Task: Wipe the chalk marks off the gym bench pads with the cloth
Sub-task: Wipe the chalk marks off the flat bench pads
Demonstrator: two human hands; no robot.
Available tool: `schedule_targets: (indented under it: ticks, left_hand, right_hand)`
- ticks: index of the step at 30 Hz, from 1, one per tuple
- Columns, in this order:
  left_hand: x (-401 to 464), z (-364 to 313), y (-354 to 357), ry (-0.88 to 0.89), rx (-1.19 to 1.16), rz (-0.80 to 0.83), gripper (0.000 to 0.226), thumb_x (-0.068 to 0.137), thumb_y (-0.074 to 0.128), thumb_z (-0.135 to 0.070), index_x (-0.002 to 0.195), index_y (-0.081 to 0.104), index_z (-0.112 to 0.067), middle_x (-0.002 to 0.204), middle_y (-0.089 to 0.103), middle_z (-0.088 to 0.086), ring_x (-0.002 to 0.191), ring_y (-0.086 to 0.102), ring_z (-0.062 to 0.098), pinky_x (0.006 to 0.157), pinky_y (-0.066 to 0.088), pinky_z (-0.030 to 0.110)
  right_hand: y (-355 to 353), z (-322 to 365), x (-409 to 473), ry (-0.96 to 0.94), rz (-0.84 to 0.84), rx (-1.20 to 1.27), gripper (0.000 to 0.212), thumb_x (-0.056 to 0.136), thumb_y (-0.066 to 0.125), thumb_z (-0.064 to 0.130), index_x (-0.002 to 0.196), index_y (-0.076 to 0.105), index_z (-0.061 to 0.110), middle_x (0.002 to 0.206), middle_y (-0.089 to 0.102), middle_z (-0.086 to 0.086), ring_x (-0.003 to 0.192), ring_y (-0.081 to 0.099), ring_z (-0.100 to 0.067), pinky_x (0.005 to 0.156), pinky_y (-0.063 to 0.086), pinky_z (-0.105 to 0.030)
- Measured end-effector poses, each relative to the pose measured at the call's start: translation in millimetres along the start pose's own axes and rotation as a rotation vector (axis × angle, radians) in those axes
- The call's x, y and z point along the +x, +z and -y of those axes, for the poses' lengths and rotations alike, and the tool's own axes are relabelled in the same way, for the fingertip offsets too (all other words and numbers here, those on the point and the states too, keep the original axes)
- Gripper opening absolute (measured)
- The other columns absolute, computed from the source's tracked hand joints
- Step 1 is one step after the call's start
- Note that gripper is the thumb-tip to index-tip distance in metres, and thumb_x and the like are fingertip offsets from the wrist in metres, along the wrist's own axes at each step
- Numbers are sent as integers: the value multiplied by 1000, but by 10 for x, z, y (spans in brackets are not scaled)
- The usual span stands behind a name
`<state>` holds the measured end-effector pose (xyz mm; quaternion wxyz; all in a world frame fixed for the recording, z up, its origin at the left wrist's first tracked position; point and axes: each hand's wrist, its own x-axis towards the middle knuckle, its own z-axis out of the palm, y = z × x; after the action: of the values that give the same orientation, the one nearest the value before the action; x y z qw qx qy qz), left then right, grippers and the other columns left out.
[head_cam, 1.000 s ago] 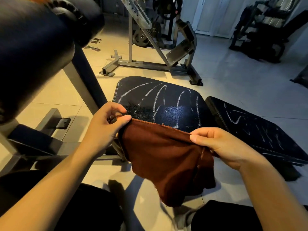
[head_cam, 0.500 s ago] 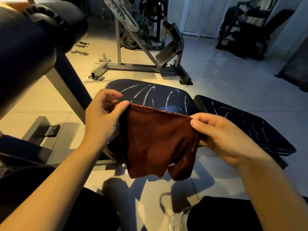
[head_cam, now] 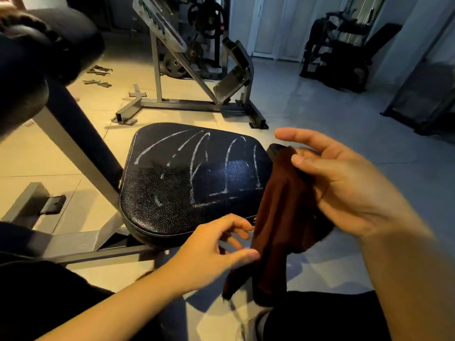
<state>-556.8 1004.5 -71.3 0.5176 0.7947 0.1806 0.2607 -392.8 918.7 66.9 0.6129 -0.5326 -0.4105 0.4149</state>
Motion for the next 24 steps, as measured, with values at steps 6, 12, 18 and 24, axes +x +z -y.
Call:
schedule_targets:
  ticks: [6,12,18,24]
  left_hand:
    - [55,195,-5,-421,-183,146,34,86,55,-49,94,58,-16,86,62,-1,76,59,9,70,49,24]
    - [3,165,192,-605,-475,6,29,80,60,-45,97,57,-21,90,61,-4,86,60,11,77,50,28]
    - [42,151,124,-421,-478,-113,26,74,71,-18,82,52,-3,65,32,6,56,38,9,59,35,21]
    - [50,-11,-229,-408,-456,-280,19,68,72,-11,65,54,-11,45,40,-8,48,42,11,53,40,22]
  right_hand:
    - [-35,81,-21,-8,-23,10,35,94,42,-6,106,70,13,82,69,-4,75,69,-12,62,55,-20]
    - [-136,127,-71,4,-88,51,26,94,48,2,104,70,11,78,69,-2,68,68,-9,57,53,-17]
    - [-335,16,-74,12,-209,43,29,91,49,-5,102,69,13,75,72,0,70,69,-9,61,55,-19]
    - [-716,-212,-110,50,-433,-295,30,85,62,-4,87,74,23,82,70,-3,75,67,-15,66,58,-26]
